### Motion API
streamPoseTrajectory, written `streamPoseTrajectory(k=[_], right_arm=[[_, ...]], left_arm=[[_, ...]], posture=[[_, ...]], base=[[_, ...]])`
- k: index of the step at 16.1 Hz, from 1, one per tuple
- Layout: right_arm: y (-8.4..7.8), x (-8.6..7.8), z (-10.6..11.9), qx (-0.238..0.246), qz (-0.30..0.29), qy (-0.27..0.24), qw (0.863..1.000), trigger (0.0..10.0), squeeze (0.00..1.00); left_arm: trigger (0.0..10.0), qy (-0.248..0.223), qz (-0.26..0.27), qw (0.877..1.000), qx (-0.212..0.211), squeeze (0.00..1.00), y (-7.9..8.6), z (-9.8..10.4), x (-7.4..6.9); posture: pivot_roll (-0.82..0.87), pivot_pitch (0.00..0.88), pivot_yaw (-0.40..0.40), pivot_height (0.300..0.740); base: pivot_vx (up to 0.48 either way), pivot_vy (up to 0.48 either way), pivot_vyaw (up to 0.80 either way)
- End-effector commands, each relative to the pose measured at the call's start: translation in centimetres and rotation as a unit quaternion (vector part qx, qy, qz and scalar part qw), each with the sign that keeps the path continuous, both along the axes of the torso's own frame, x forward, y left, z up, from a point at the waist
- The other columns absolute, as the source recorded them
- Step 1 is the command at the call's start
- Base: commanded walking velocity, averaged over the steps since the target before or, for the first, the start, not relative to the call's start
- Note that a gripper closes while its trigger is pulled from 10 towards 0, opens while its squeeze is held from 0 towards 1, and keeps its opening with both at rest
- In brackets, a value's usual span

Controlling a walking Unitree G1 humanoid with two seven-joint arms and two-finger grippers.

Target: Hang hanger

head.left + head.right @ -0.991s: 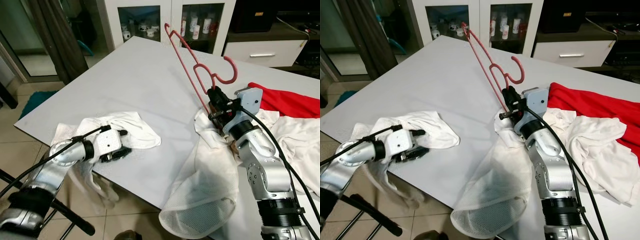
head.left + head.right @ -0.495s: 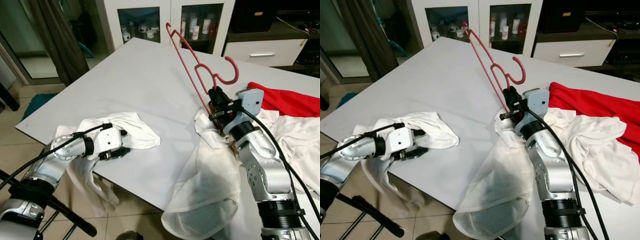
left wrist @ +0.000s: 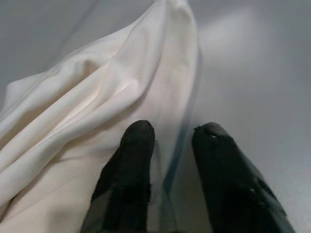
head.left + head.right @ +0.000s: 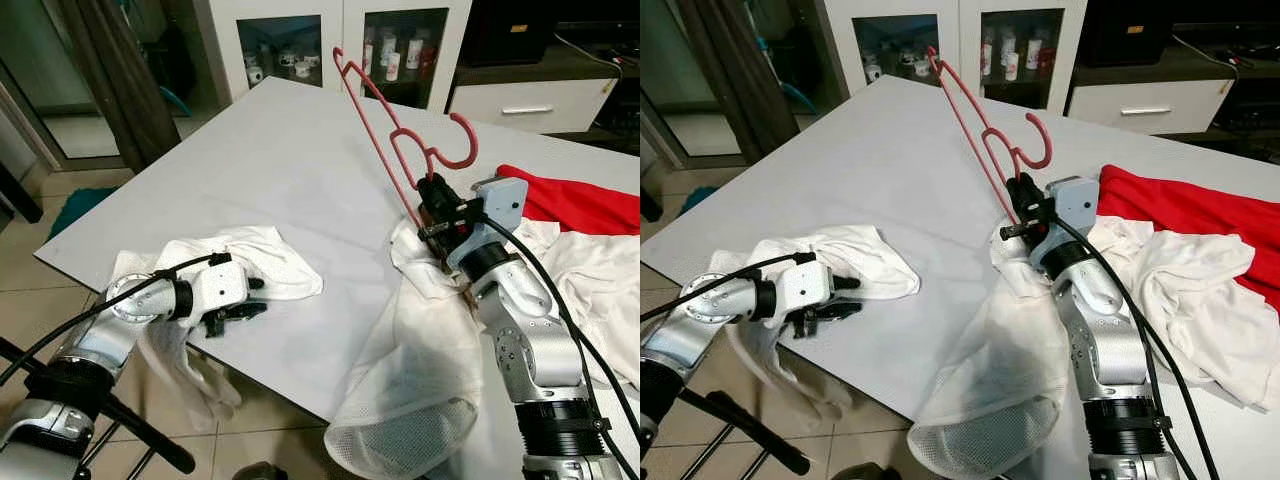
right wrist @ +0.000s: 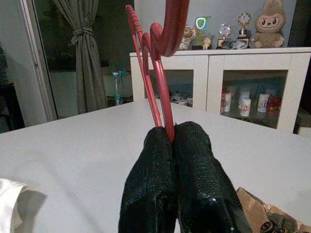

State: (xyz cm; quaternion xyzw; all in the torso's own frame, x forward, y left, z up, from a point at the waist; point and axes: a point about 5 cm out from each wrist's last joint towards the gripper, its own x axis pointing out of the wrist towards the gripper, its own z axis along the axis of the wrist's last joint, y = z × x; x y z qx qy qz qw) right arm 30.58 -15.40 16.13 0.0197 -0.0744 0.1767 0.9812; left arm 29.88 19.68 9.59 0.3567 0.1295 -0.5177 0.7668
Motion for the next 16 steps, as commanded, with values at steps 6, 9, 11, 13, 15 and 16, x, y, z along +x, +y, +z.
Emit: streamPoseTrajectory(k=[6, 9, 11, 13, 15, 16], right_arm=[[-0.7, 0.2, -1.4, -0.006, -0.010, 0.042, 0.999, 10.0, 0.00], [-0.8, 0.4, -1.1, -0.009, -0.007, 0.038, 0.999, 10.0, 0.00], [-0.9, 0.6, -1.0, -0.012, -0.006, 0.037, 0.999, 10.0, 0.00], [-0.9, 0.6, -0.9, -0.012, -0.006, 0.037, 0.999, 10.0, 0.00], [-0.8, 0.7, -0.9, -0.011, -0.006, 0.037, 0.999, 10.0, 0.00], [-0.8, 0.7, -1.0, -0.011, -0.006, 0.037, 0.999, 10.0, 0.00]], left_arm=[[0.0, 0.027, -0.014, 1.000, -0.005, 0.00, -0.2, -1.2, -0.9], [0.0, 0.024, -0.020, 1.000, -0.004, 0.00, -0.2, -1.4, -1.0], [0.0, 0.019, -0.017, 1.000, -0.004, 0.00, -0.1, -1.4, -1.0], [0.0, 0.011, -0.013, 1.000, -0.006, 0.00, 0.0, -1.3, -0.9], [0.0, -0.012, -0.005, 1.000, -0.018, 0.00, 0.0, -0.5, -0.3], [0.0, -0.020, -0.002, 1.000, -0.021, 0.00, 0.1, -0.2, -0.1]], posture=[[-0.02, 0.027, 0.059, 0.740], [-0.02, 0.021, 0.048, 0.740], [-0.02, 0.019, 0.044, 0.740], [-0.02, 0.020, 0.044, 0.740], [-0.02, 0.018, 0.046, 0.740], [-0.02, 0.017, 0.047, 0.740]], base=[[0.000, 0.000, 0.00], [0.000, 0.000, 0.00], [0.000, 0.000, 0.00], [0.000, 0.000, 0.00], [0.000, 0.000, 0.00], [0.000, 0.000, 0.00]])
